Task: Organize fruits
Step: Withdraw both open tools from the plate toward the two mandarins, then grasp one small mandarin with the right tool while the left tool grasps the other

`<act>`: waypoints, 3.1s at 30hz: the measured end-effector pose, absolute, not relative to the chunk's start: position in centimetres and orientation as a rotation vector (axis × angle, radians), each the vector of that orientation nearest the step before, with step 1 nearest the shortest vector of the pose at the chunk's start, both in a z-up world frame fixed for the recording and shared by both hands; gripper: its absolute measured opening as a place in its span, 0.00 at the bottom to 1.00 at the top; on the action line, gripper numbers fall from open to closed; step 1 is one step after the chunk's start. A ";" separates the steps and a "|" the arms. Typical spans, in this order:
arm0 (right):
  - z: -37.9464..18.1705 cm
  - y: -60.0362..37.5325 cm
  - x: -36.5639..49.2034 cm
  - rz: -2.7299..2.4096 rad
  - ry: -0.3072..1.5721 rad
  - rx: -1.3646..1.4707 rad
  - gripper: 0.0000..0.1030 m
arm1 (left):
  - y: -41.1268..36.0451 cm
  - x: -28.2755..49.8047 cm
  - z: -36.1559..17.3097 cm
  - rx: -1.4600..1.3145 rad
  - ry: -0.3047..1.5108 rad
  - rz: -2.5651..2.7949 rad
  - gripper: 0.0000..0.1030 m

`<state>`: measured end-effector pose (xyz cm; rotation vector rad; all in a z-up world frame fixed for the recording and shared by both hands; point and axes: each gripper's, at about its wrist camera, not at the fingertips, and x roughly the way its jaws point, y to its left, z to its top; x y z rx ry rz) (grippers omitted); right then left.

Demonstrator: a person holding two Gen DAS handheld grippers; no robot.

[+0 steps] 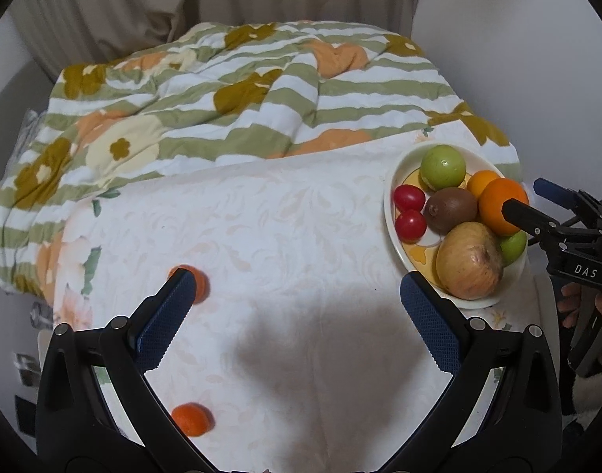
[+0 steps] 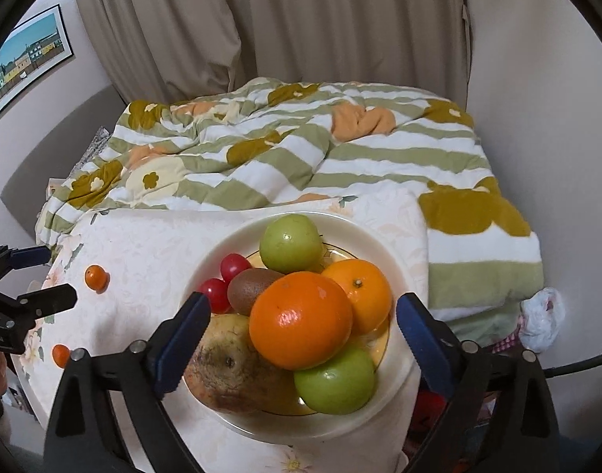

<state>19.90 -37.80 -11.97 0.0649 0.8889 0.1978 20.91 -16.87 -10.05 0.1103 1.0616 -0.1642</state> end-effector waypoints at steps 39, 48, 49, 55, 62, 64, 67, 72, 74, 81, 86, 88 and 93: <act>-3.7 -22.9 10.6 0.083 0.820 0.013 0.92 | 1.6 15.3 -3.3 0.090 0.870 -0.188 1.00; -5.7 -15.0 9.6 -0.022 0.864 0.073 0.92 | 6.1 18.9 -4.6 0.207 0.869 -0.405 1.00; -6.1 -14.2 9.6 -0.039 0.875 0.077 0.92 | 6.2 19.4 -4.8 0.226 0.871 -0.429 1.00; -8.9 -11.2 9.4 -0.117 0.949 0.141 0.92 | 5.0 22.8 -6.8 0.364 0.890 -0.604 1.00; -12.8 -8.5 9.5 -0.149 1.030 0.193 0.92 | 0.8 25.2 -11.0 0.520 0.929 -0.798 1.00; -13.7 -8.0 9.5 -0.155 1.051 0.207 0.92 | -0.5 25.5 -12.4 0.565 0.934 -0.846 1.00; -15.4 -7.3 9.3 -0.159 1.075 0.230 0.91 | -2.3 26.0 -14.5 0.619 0.949 -0.919 0.96; -17.2 -5.3 9.1 -0.132 1.092 0.175 0.84 | -4.4 26.0 -17.4 0.673 0.965 -0.983 0.85; -17.6 -4.7 9.2 -0.115 1.093 0.170 0.81 | -4.6 26.1 -18.4 0.680 0.977 -0.993 0.80; -18.7 -3.7 9.3 -0.088 1.103 0.161 0.69 | -4.7 26.0 -20.2 0.661 1.017 -1.008 0.56; -19.0 -3.9 9.3 -0.075 1.109 0.157 0.60 | -5.0 25.7 -20.0 0.673 1.006 -1.005 0.44; -18.9 -3.7 9.3 -0.066 1.108 0.131 0.60 | -5.1 25.5 -20.0 0.683 0.996 -1.000 0.44; -19.1 -3.1 9.4 -0.028 1.110 0.105 0.51 | -4.4 25.4 -19.9 0.680 0.999 -0.976 0.44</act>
